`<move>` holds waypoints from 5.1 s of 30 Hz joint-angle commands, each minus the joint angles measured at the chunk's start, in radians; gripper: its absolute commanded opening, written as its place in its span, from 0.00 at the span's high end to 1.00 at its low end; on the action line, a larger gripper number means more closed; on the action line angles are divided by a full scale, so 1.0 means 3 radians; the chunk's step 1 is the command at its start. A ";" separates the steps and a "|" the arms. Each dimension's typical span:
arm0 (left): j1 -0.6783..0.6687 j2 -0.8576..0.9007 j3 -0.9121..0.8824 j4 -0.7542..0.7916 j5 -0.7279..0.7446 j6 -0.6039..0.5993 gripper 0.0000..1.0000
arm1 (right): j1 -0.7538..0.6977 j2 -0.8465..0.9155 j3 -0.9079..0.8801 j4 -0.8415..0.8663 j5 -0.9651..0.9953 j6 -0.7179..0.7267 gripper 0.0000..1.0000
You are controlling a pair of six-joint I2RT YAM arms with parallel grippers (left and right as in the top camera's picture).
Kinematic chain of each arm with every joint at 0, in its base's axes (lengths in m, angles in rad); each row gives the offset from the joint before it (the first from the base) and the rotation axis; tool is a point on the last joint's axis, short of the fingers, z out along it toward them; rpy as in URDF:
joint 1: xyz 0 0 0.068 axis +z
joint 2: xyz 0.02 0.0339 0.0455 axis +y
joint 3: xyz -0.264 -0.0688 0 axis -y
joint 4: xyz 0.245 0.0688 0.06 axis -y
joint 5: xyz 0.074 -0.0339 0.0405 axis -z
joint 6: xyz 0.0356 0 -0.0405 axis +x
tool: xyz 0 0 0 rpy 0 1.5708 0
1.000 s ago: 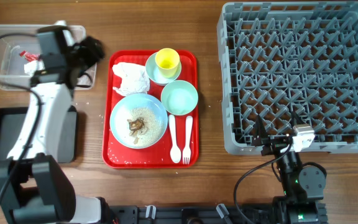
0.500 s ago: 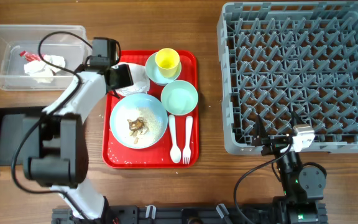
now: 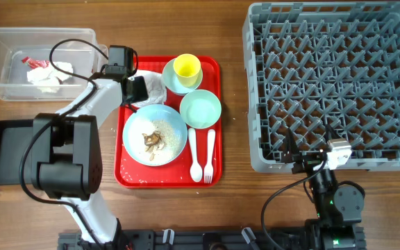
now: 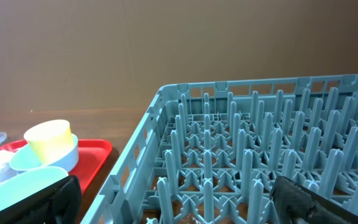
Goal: Sort waste into correct bins and load items into the dishwasher rack
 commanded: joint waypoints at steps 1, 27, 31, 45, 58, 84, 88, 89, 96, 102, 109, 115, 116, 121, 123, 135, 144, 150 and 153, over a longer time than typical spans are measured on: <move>-0.0027 0.0139 -0.0015 -0.0005 0.0018 0.0023 0.88 | 0.0014 -0.0015 -0.0004 0.0017 -0.0041 0.0043 0.00; 0.1125 -0.1203 -0.0006 0.0412 -0.0355 -0.1668 0.96 | 0.0014 -0.0015 -0.0004 0.0017 -0.0041 0.0043 0.00; 0.1373 -0.1148 -0.0006 0.0409 -0.0355 -0.1944 0.96 | 0.0014 -0.0015 -0.0004 0.0017 -0.0041 0.0042 0.00; 0.1434 -0.0810 -0.0006 0.0738 -0.0328 -0.2083 0.44 | 0.0014 -0.0015 -0.0004 0.0017 -0.0041 0.0043 0.00; 0.1423 -0.2687 -0.0006 -0.1321 0.0403 -0.2015 0.30 | 0.0014 -0.0015 -0.0004 0.0017 -0.0041 0.0042 0.00; -0.1617 -0.1151 -0.0685 -0.0961 -0.0196 -0.1109 0.27 | 0.0014 -0.0015 -0.0004 0.0017 -0.0041 0.0042 0.00; -0.1760 -0.0941 -0.0685 -0.0886 -0.0196 -0.1110 0.38 | 0.0014 -0.0015 -0.0004 0.0017 -0.0041 0.0045 0.00; -0.1776 -0.0931 -0.0685 -0.0885 -0.0196 -0.1110 0.43 | 0.0014 -0.0015 -0.0004 0.0017 -0.0041 0.0043 0.00; -0.1808 -0.0927 -0.0729 -0.0997 -0.0505 -0.1110 0.54 | 0.0014 -0.0015 -0.0004 0.0017 -0.0041 0.0043 0.00; -0.1900 -0.0921 -0.0755 -0.0960 -0.0504 -0.1110 0.55 | 0.0014 -0.0015 -0.0004 0.0017 -0.0041 0.0043 0.00; -0.1974 -0.0704 -0.0759 -0.0894 -0.0507 -0.1110 0.54 | 0.0014 -0.0015 -0.0004 0.0017 -0.0041 0.0043 0.00; -0.1974 -0.0613 -0.0758 -0.0846 -0.0581 -0.1162 0.66 | 0.0014 -0.0015 -0.0004 0.0017 -0.0041 0.0043 0.00; -0.1974 -0.0614 -0.0758 -0.0848 -0.0581 -0.1162 0.67 | 0.0014 -0.0015 -0.0004 0.0017 -0.0041 0.0042 0.00; -0.1974 -0.0650 -0.0748 -0.0851 -0.0577 -0.1164 0.80 | 0.0014 -0.0015 -0.0004 0.0017 -0.0041 0.0042 0.00; -0.1974 -0.0690 -0.0745 -0.0851 -0.0579 -0.1165 0.82 | 0.0014 -0.0015 -0.0004 0.0017 -0.0041 0.0043 0.00; -0.1974 -0.0898 -0.0745 -0.0899 -0.0579 -0.1162 0.91 | 0.0014 -0.0015 -0.0004 0.0017 -0.0041 0.0043 0.00; -0.1974 -0.0740 -0.0772 -0.0848 -0.0604 -0.1161 0.76 | 0.0014 -0.0015 -0.0004 0.0017 -0.0041 0.0043 0.00; -0.1974 -0.0652 -0.0772 -0.0848 -0.0604 -0.1211 0.79 | 0.0014 -0.0015 -0.0004 0.0017 -0.0041 0.0043 0.00; -0.1974 -0.0652 -0.0772 -0.0849 -0.0603 -0.1211 0.82 | 0.0014 -0.0015 -0.0004 0.0017 -0.0041 0.0043 0.00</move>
